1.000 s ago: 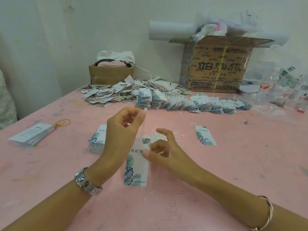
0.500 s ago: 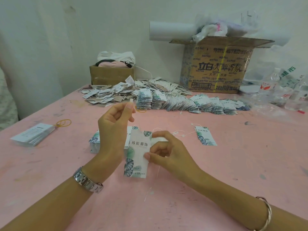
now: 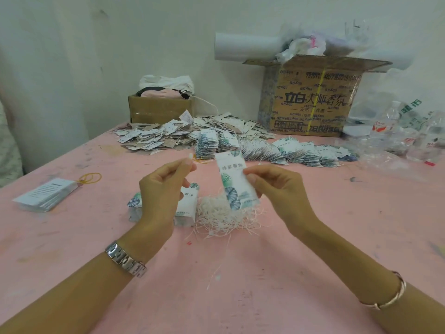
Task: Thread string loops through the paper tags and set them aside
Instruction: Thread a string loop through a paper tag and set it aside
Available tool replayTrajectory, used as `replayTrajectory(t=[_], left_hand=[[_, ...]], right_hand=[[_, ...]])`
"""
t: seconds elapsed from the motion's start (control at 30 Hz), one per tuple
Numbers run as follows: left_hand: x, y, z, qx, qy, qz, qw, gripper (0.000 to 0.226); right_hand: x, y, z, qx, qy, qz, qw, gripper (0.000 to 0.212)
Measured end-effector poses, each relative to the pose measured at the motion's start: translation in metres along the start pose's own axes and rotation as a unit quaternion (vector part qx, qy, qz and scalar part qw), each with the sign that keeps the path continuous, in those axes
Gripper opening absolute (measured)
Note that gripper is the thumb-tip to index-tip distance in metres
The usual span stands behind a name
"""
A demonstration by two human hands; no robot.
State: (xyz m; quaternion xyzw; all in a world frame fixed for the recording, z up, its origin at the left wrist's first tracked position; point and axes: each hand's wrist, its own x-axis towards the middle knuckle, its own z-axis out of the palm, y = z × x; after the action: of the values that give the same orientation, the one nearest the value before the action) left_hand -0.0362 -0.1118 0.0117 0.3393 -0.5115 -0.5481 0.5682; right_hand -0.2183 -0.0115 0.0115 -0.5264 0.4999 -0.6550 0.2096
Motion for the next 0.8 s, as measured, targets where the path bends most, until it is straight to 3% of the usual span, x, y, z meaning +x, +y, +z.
replayTrajectory(t=[0.17,0.33,0.53,0.8], left_hand=[[-0.002,-0.002,-0.001,0.044,-0.070,-0.015,0.996,0.008],[-0.004,-0.004,0.001,0.053,-0.100,0.021,0.993,0.013],[-0.010,-0.006,0.005,0.070,-0.118,0.071,0.988,0.013],[-0.016,-0.011,0.007,0.073,-0.161,0.079,0.981,0.011]], right_hand=[[0.022,-0.006,-0.037,-0.035,0.023,0.029,0.999,0.015],[0.041,0.000,-0.073,-0.095,0.037,0.053,0.993,0.014],[0.058,0.027,-0.107,-0.239,0.100,0.056,0.964,0.014],[0.052,0.061,-0.135,-0.363,0.104,0.113,0.919,0.015]])
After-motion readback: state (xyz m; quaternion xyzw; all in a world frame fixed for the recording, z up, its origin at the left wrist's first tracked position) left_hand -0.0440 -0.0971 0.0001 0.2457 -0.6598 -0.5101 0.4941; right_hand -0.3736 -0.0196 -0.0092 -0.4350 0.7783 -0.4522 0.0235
